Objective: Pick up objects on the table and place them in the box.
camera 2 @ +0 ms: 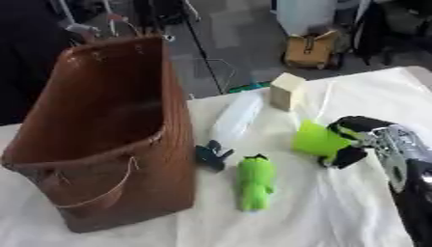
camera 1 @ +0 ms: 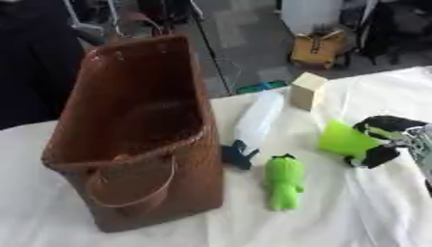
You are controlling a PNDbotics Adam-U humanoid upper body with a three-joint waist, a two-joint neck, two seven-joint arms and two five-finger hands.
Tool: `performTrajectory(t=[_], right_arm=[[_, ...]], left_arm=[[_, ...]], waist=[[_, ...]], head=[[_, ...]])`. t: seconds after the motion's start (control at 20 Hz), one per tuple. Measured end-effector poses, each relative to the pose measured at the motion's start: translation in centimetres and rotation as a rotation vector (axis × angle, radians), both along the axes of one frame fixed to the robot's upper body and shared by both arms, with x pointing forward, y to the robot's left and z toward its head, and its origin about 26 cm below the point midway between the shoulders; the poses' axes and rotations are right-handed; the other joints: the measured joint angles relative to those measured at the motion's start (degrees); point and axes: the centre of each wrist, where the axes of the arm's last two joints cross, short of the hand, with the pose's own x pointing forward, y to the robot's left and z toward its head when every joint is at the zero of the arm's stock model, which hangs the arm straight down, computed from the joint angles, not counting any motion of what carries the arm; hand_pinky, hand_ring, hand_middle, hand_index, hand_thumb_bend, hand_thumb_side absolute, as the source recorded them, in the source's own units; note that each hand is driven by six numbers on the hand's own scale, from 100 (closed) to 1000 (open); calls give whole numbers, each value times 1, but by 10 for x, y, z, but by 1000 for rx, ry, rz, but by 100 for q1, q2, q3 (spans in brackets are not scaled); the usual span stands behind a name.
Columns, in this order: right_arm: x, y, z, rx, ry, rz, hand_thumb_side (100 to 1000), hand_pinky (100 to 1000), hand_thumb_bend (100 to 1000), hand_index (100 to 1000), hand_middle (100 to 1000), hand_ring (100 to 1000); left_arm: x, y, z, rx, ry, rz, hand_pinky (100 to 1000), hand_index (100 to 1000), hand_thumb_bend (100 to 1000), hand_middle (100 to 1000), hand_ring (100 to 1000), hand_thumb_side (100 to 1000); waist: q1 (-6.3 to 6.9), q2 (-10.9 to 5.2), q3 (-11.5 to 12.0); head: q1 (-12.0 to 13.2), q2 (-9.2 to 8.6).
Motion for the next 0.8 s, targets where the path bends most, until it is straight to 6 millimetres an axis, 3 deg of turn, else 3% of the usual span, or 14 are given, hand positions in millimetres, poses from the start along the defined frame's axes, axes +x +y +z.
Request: performTrajectory(t=[0.15, 0.2, 0.35, 0.4, 0.5, 0.8], right_arm=[[0, 0, 0, 0, 2, 2, 507, 1000, 286, 714, 631, 981], [0, 0, 0, 1, 3, 3, 528, 1000, 243, 680, 602, 966], [0, 0, -1, 4, 3, 7, 529, 1000, 240, 678, 599, 964], [0, 0, -1, 5, 3, 8, 555, 1000, 173, 656, 572, 945], [0, 0, -1, 11, 5, 12, 563, 1000, 132, 639, 554, 933], [-1, 2, 3, 31, 1, 40, 570, 1000, 100, 608, 526, 914]], left_arm=[[0, 0, 0, 0, 0, 1, 744, 716, 100, 783, 708, 800], [0, 0, 0, -1, 1, 1, 744, 716, 100, 783, 708, 799], [0, 0, 0, -2, 1, 2, 743, 717, 100, 783, 708, 799], [0, 0, 0, -2, 1, 2, 743, 717, 100, 783, 708, 799], [0, 0, 0, -3, 2, 3, 743, 717, 100, 783, 708, 799], [0, 0, 0, -4, 4, 4, 743, 717, 100, 783, 708, 801]], waist=[[1, -1, -1], [1, -1, -3], [2, -1, -11], [3, -1, -12], [5, -1, -20], [5, -31, -56]], head=[[6, 0], [7, 0], [11, 0], [12, 0], [21, 0], [64, 2]])
